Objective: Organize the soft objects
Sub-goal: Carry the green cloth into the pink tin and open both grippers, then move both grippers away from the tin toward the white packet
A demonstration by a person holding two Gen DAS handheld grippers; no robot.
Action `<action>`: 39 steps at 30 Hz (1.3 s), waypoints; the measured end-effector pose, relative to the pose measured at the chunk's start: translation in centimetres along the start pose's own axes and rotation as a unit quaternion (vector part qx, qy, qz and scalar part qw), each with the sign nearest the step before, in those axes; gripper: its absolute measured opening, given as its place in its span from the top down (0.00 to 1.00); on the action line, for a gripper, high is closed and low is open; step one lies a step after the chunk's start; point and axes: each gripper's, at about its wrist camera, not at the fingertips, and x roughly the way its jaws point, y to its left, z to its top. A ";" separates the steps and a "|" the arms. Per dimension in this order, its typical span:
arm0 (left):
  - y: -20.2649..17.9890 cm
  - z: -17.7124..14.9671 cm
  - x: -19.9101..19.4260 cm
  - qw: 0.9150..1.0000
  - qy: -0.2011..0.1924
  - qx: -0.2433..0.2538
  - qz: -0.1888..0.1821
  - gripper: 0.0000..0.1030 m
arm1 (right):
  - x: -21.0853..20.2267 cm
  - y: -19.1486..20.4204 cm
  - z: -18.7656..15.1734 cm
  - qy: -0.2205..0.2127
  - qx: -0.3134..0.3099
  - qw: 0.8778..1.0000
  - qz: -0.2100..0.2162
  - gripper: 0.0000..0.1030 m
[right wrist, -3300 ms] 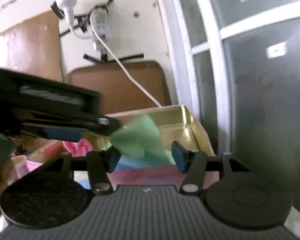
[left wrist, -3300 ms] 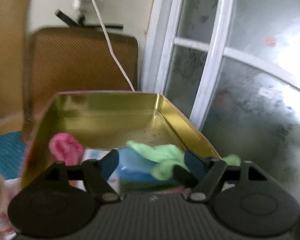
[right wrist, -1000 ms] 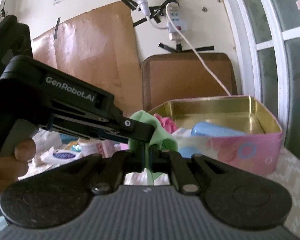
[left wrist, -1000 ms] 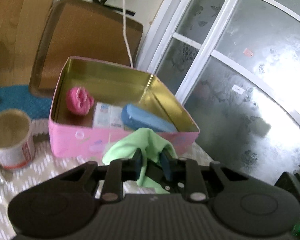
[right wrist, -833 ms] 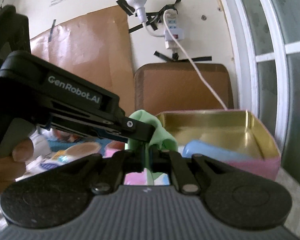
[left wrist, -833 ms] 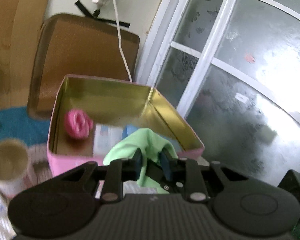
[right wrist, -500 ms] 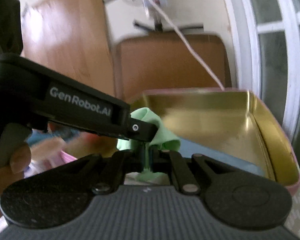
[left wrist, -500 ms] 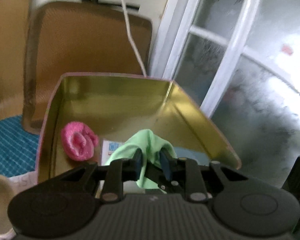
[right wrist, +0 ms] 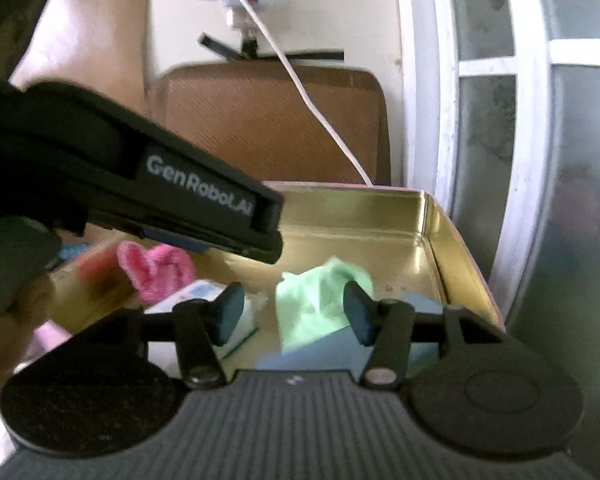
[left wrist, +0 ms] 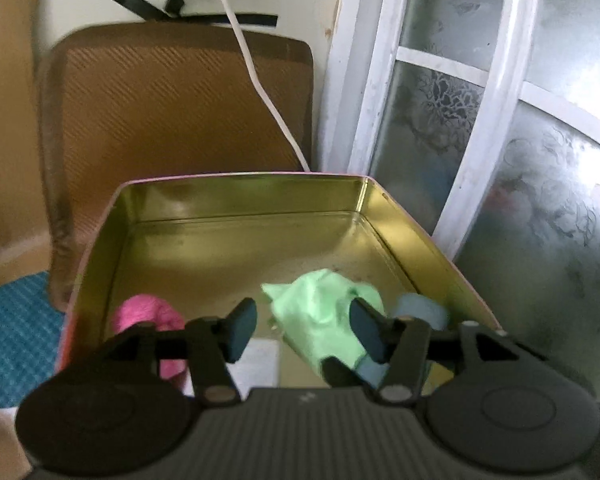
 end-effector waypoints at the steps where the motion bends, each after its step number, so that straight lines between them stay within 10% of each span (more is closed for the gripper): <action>1: 0.1 -0.4 -0.9 1.000 -0.004 -0.003 0.000 0.48 | -1.0 0.2 -0.2 -0.010 0.004 1.000 0.006 0.44; 11: 2.2 -6.4 -10.7 0.998 -0.048 -0.014 0.037 0.41 | -9.9 4.2 -3.2 -0.081 0.030 0.996 0.015 0.44; 39: 13.6 -22.1 -21.3 0.983 -0.018 -0.058 0.175 0.40 | -12.8 16.9 -9.3 0.061 0.054 0.993 0.088 0.44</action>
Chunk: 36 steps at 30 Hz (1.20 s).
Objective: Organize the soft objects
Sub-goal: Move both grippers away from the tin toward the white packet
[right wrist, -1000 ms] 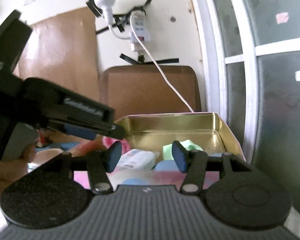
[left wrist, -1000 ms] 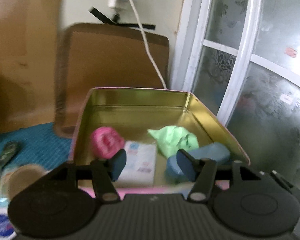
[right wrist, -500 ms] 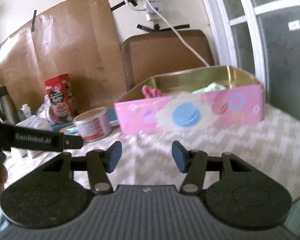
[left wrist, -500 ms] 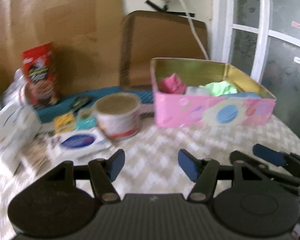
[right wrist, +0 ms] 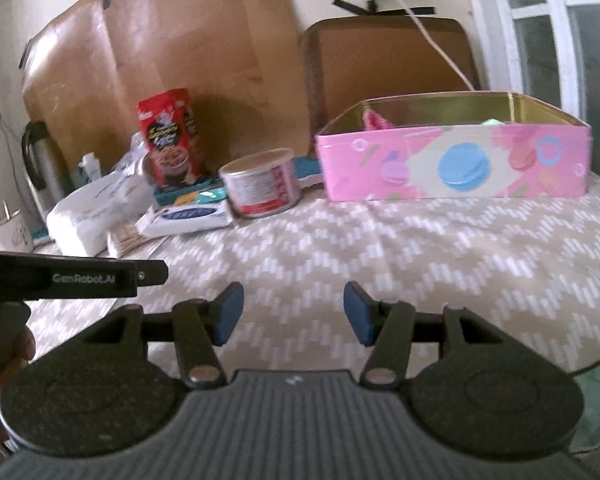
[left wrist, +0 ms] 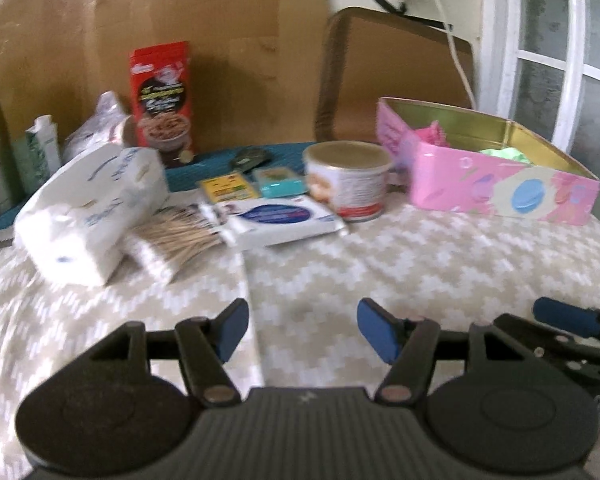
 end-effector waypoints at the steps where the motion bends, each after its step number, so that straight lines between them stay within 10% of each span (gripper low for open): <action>1: 0.5 -0.1 0.1 1.000 -0.001 -0.002 0.004 0.40 | 0.1 0.3 0.0 0.001 -0.005 1.000 0.001 0.44; 13: 7.6 -0.9 1.1 0.998 -0.011 -0.025 0.055 0.40 | 3.9 4.6 0.9 0.027 -0.053 0.998 0.035 0.44; 19: 11.7 -1.3 1.1 0.992 -0.025 -0.118 0.024 0.37 | 7.7 7.5 3.6 0.017 -0.112 0.992 0.052 0.43; 27: 13.1 -1.7 0.6 0.986 -0.047 -0.161 0.002 0.37 | 12.2 13.2 3.6 0.001 -0.319 0.946 0.055 0.45; 29: 13.4 -1.7 0.7 0.985 -0.044 -0.168 -0.005 0.37 | 12.9 13.8 3.3 0.006 -0.345 0.937 0.056 0.63; 36: 13.6 -1.8 0.7 0.983 -0.045 -0.176 -0.007 0.37 | 10.6 14.4 2.2 -0.036 -0.399 0.915 0.043 0.79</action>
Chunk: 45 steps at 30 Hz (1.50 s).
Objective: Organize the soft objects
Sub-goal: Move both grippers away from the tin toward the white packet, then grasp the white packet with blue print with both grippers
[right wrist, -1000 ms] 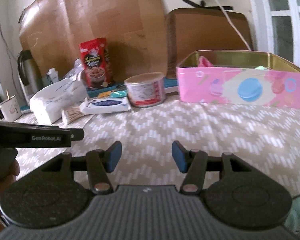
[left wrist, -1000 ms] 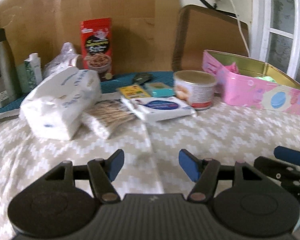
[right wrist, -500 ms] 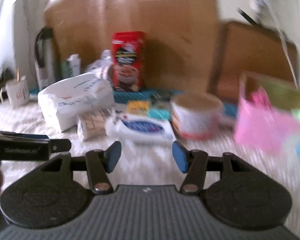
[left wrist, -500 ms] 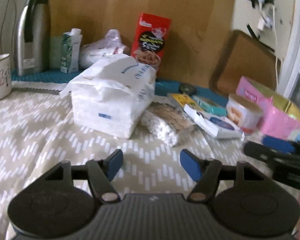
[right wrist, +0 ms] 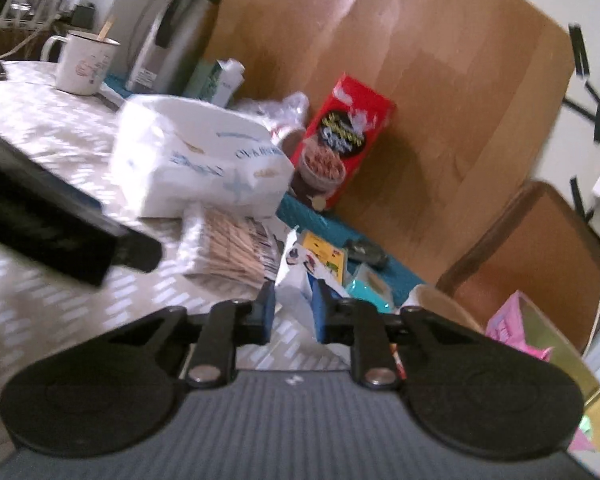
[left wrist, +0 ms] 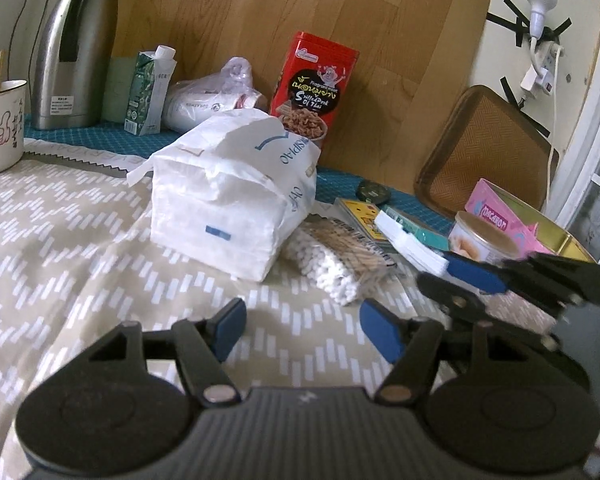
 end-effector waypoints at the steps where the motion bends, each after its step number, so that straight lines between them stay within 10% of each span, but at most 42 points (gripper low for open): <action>1: 0.1 0.0 0.0 1.000 0.000 -0.002 -0.001 0.37 | -0.9 0.3 -0.3 -0.005 -0.006 1.000 0.003 0.79; 7: 0.7 0.0 -0.3 1.000 0.000 -0.016 -0.016 0.28 | -7.7 2.4 -3.5 0.007 0.003 0.996 0.093 0.76; 10: 0.6 -0.1 -0.5 1.000 0.001 -0.015 -0.021 0.28 | -10.6 1.0 -4.7 0.001 0.080 0.986 0.144 0.41; 12: 0.5 -0.2 -0.5 0.999 0.005 -0.014 -0.029 0.28 | -11.6 -1.2 -5.2 -0.009 0.158 0.972 0.175 0.40; 15: 0.1 -0.3 -0.9 0.999 0.017 -0.015 -0.027 0.34 | -11.0 -4.5 -5.2 -0.018 0.226 0.964 0.138 0.38; 21: -3.6 -1.6 -3.1 0.994 0.067 -0.019 -0.085 0.46 | -4.9 -9.2 -5.8 0.030 0.373 0.920 0.114 0.42; 26: -5.7 -2.4 -1.7 0.994 0.092 -0.010 -0.065 0.60 | -1.8 -9.6 -7.0 0.058 0.428 0.889 0.150 0.69; 33: -8.0 -2.4 -0.8 0.993 0.101 0.021 -0.064 0.62 | -6.6 -9.1 -9.1 0.046 0.422 0.889 0.172 0.77; 45: -22.7 -5.2 3.0 0.959 0.147 0.176 -0.166 0.62 | -15.6 -14.3 -17.7 0.019 0.500 0.866 0.012 0.76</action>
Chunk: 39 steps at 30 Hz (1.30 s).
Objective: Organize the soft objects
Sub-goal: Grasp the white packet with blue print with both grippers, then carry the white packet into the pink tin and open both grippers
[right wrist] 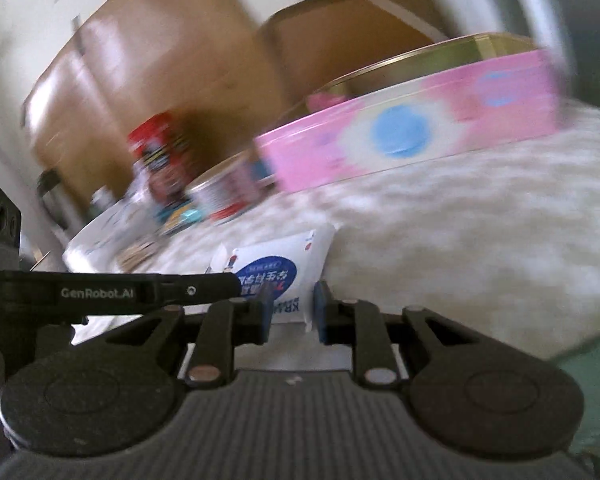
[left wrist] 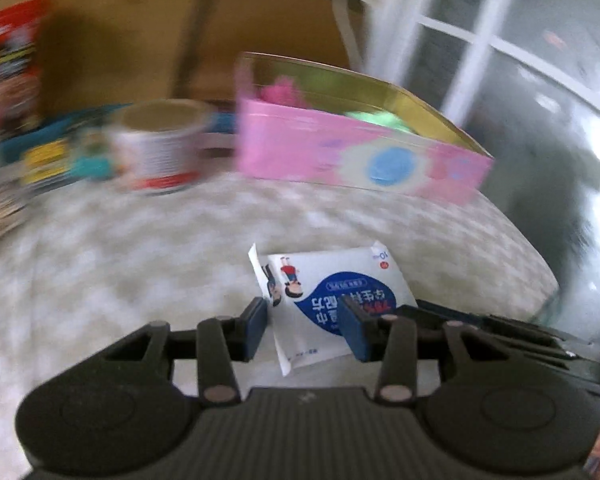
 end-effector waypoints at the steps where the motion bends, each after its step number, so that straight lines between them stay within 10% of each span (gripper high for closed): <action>1: -1.2 0.4 0.8 1.000 0.004 0.012 -0.009 0.62 | -0.6 -0.8 0.0 -0.008 0.006 1.000 -0.009 0.76; 8: -7.2 2.3 4.8 0.995 0.025 0.078 -0.050 0.58 | -4.1 -4.6 -0.4 -0.054 0.015 0.997 -0.056 0.66; 14: -7.7 2.7 5.5 0.994 0.038 0.090 -0.057 0.51 | -4.9 -4.0 -1.6 -0.065 -0.073 0.994 -0.049 0.44; 19: -8.0 2.3 5.6 0.992 0.030 0.107 -0.063 0.53 | -2.8 -2.2 -2.9 -0.080 -0.181 0.974 -0.114 0.47; 30: -9.6 9.4 3.3 0.984 -0.105 0.140 -0.024 0.52 | -1.0 -1.2 4.8 -0.179 -0.211 0.953 -0.119 0.54; 39: -7.4 15.8 12.3 0.984 -0.108 0.097 0.102 0.34 | 9.5 -3.5 11.6 -0.133 -0.199 0.959 -0.154 0.48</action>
